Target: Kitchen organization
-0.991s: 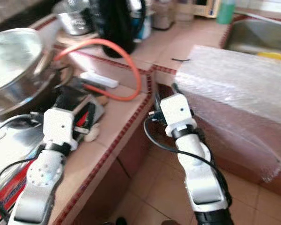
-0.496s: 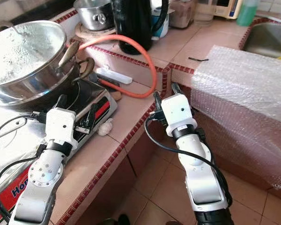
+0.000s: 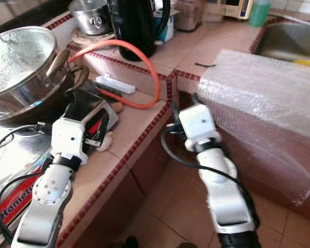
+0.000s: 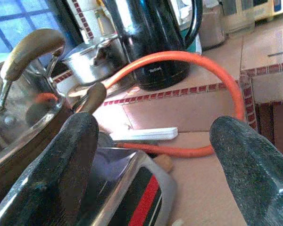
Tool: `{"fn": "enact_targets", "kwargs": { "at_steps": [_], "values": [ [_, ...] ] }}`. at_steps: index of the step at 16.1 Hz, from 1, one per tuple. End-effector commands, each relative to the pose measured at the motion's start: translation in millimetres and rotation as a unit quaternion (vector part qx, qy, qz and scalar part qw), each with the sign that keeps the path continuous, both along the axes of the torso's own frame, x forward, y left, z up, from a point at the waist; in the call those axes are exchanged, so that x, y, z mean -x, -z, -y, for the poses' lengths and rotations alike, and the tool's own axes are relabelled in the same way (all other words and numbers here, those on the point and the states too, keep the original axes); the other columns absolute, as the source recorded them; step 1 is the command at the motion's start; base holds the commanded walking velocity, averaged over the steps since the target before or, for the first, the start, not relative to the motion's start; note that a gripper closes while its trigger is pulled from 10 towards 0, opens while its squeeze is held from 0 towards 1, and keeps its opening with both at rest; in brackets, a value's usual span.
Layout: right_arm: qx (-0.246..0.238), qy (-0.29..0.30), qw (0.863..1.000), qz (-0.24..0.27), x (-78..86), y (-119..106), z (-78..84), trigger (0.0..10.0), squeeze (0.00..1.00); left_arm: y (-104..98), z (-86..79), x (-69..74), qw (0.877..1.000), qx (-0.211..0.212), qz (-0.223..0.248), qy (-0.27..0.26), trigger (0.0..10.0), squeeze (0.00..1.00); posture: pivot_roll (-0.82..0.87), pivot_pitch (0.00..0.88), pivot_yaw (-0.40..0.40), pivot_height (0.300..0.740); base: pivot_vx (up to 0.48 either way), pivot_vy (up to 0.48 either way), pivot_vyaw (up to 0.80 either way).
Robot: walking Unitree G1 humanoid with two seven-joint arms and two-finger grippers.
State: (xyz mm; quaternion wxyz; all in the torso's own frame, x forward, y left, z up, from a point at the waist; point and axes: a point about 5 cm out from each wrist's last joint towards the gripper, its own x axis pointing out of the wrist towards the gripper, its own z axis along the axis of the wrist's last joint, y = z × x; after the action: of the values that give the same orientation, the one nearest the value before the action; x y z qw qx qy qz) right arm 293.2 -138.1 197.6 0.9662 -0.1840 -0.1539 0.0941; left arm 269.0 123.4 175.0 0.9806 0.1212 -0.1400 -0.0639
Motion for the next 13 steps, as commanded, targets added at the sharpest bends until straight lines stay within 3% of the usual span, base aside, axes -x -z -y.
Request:
{"fn": "enact_targets", "kwargs": {
  "at_steps": [1, 13],
  "values": [
    [-0.006, -0.017, 1.000, -0.006, 1.3, 1.9, -9.2, 10.0, 0.00, 2.5, -7.0, 0.6, 1.000, -0.005, -0.005, -0.008, 10.0, 0.00, -0.18, 0.198, 0.126, 0.740, 0.000, -0.304, 0.00],
    [-0.005, -0.024, 1.000, -0.009, -0.3, 2.1, -12.2, 10.0, 0.00, 5.5, -8.2, 1.4, 1.000, -0.007, -0.009, -0.007, 10.0, 0.00, -0.18, 0.195, 0.121, 0.740, 0.000, -0.307, 0.00]
  ]
}}
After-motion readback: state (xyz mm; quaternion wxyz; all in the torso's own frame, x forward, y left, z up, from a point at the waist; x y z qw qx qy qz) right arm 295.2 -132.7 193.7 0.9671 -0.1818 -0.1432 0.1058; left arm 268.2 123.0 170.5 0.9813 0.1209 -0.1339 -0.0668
